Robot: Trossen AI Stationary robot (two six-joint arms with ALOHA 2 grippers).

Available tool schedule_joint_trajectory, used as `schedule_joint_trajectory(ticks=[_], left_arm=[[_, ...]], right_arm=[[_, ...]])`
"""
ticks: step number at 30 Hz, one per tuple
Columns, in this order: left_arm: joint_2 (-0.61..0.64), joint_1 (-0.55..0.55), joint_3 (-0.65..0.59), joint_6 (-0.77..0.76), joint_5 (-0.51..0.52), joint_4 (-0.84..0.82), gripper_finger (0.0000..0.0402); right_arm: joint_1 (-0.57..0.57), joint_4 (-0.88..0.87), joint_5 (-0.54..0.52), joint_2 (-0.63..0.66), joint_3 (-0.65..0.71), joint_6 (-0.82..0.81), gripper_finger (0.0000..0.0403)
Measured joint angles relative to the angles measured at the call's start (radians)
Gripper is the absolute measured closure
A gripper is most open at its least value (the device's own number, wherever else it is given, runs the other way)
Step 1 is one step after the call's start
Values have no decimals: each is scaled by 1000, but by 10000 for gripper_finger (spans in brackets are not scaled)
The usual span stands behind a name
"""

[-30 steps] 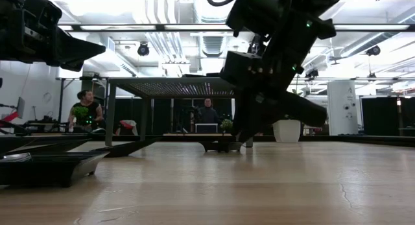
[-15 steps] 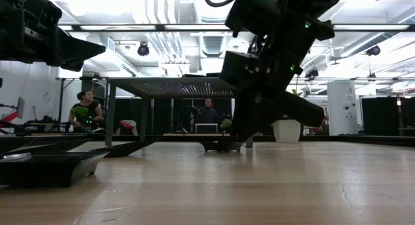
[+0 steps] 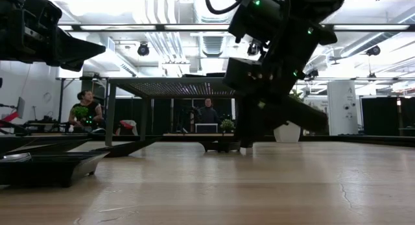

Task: Pick & Place Mini shaped plates
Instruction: Stack the black square plate on top of the black square plate on the shelf

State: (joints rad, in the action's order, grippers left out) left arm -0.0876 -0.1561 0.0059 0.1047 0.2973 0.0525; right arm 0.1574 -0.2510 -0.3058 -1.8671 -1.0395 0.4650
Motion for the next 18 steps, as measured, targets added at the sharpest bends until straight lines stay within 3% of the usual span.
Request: schedule_joint_trajectory(ticks=[18], left_arm=[[0,0,0,0,0,0,401]], right_arm=[[-1,36,-10,0,23,26,316]])
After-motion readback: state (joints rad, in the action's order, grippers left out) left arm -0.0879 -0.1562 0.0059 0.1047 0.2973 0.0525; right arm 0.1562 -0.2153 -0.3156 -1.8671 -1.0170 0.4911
